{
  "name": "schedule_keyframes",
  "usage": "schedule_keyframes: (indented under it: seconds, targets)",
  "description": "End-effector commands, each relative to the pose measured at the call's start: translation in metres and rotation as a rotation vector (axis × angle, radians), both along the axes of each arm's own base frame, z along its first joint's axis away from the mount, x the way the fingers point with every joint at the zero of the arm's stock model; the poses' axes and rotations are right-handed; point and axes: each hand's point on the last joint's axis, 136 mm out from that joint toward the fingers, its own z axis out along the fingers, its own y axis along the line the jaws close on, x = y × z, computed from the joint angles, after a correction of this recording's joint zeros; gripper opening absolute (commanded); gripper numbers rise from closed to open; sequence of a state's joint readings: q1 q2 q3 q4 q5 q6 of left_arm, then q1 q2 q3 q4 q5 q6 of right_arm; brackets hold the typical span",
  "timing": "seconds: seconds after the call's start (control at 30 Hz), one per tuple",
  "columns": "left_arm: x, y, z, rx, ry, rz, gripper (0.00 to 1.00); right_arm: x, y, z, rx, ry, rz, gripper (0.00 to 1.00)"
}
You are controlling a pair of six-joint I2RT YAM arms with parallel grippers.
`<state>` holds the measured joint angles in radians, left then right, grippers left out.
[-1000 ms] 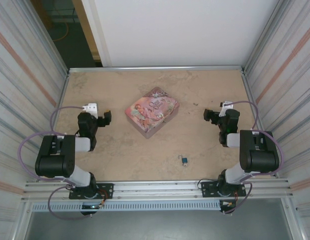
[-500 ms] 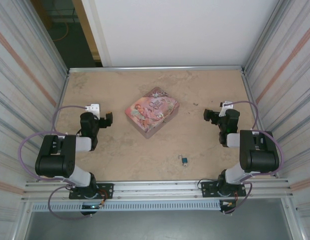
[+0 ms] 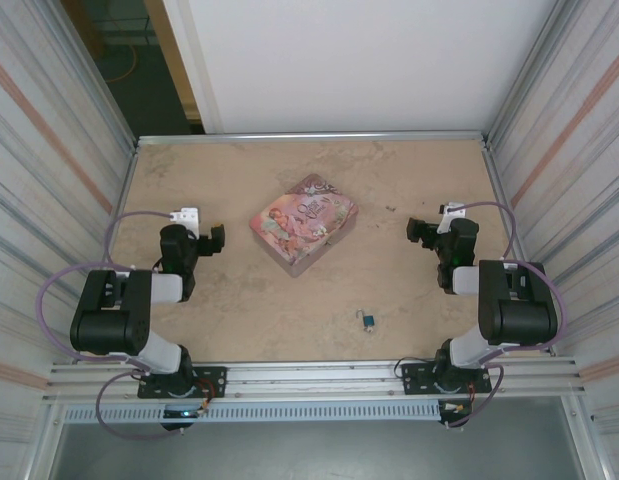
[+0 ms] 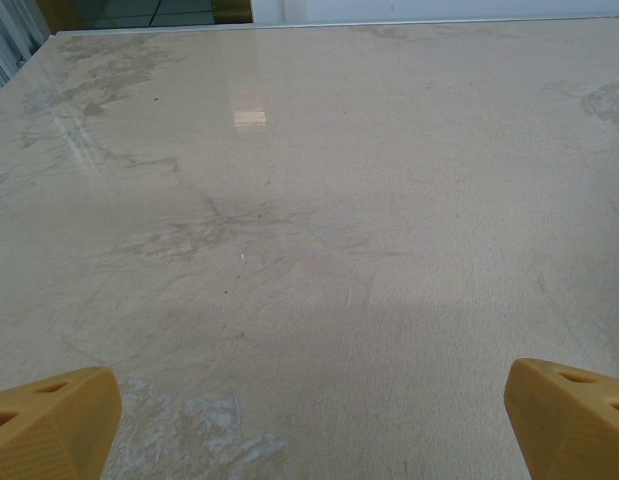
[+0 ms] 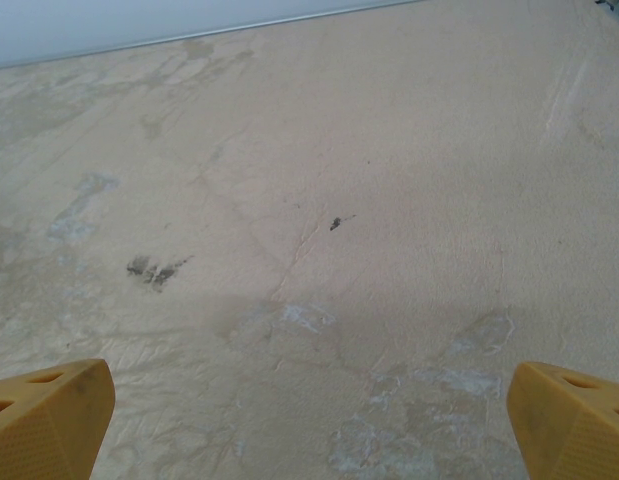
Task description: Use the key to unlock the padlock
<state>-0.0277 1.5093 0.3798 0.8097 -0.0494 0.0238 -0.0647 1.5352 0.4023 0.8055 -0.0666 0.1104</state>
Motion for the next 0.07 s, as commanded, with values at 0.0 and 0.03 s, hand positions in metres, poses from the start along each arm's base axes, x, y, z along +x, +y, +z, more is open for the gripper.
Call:
schedule_keyframes:
  seconds: [0.0,0.03]
  targets:
    - [0.0059,0.0020,0.0082,0.024,-0.020,0.005,0.99,0.0012,-0.0007,-0.0015,-0.032,0.008,0.001,0.99]
    - [0.0060,0.0018,0.0084,0.024,-0.021,0.004,0.99,0.0010,-0.0007,-0.0017,-0.032,0.009,0.001,0.99]
